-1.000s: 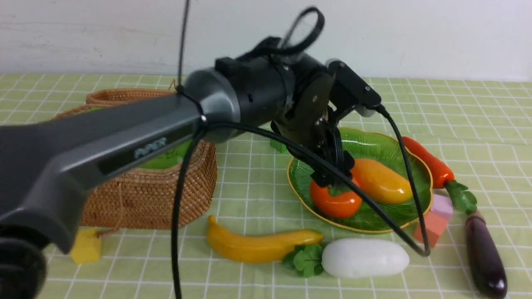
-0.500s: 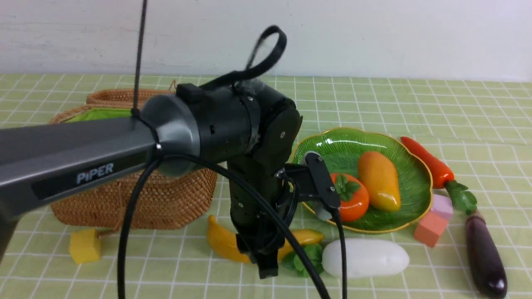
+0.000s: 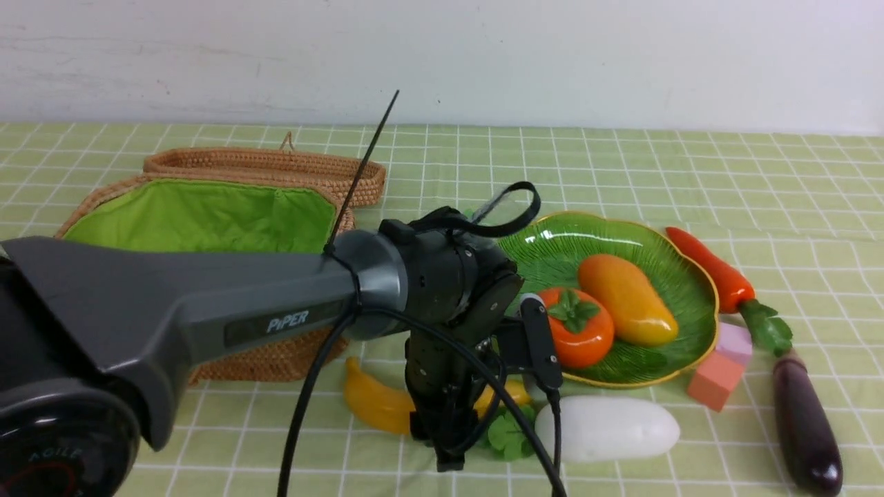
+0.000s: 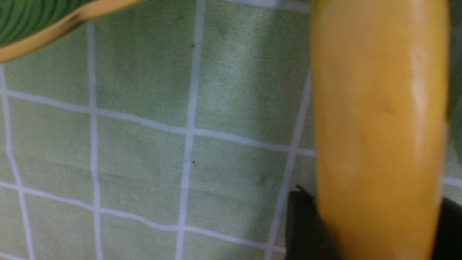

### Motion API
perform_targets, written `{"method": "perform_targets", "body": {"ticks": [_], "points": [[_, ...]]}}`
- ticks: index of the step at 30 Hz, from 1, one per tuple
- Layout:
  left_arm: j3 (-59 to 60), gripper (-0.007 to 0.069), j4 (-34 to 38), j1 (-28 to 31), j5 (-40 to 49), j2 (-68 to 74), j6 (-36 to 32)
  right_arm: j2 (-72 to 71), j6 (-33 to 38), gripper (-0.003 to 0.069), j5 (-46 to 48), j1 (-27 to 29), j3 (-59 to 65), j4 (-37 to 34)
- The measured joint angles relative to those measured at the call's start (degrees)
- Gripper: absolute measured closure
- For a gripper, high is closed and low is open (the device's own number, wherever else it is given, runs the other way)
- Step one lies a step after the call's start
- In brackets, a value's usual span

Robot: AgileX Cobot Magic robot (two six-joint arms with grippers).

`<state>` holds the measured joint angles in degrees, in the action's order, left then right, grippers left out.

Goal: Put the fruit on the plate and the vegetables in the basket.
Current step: Use the left arm to grab a banana and put it into the right plate

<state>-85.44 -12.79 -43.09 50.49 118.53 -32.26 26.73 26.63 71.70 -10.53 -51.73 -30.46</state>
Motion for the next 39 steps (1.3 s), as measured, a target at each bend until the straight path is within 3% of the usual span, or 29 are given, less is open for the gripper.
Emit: {"method": "perform_targets", "body": {"ticks": [6, 17, 21, 24, 29, 39], "points": [[0.0, 0.0302, -1.2, 0.0, 0.2, -0.2, 1.5, 0.0, 0.0, 0.0554, 0.0, 0.0, 0.0, 0.0], [-9.6, 0.0302, -0.8, -0.6, 11.7, -11.3, -0.3, 0.0, 0.0, 0.0554, -0.6, 0.0, 0.0, 0.0], [-12.0, 0.0302, 4.4, -0.5, 5.0, -11.6, -3.4, 0.0, 0.7, 0.0554, -1.9, 0.0, 0.0, 0.0], [-13.9, 0.0302, 8.3, -0.6, -7.2, -8.7, -3.7, 0.0, 1.2, 0.0554, -2.3, 0.0, 0.0, 0.0], [-19.0, 0.0302, 6.7, -0.6, -17.1, -0.9, -3.6, 0.0, 1.2, 0.0554, -2.6, 0.0, 0.0, 0.0], [-25.8, 0.0294, 4.1, 2.0, -31.4, 12.2, 7.0, 0.0, 1.3, 0.0554, -1.2, 0.0, 0.0, -0.3]]}}
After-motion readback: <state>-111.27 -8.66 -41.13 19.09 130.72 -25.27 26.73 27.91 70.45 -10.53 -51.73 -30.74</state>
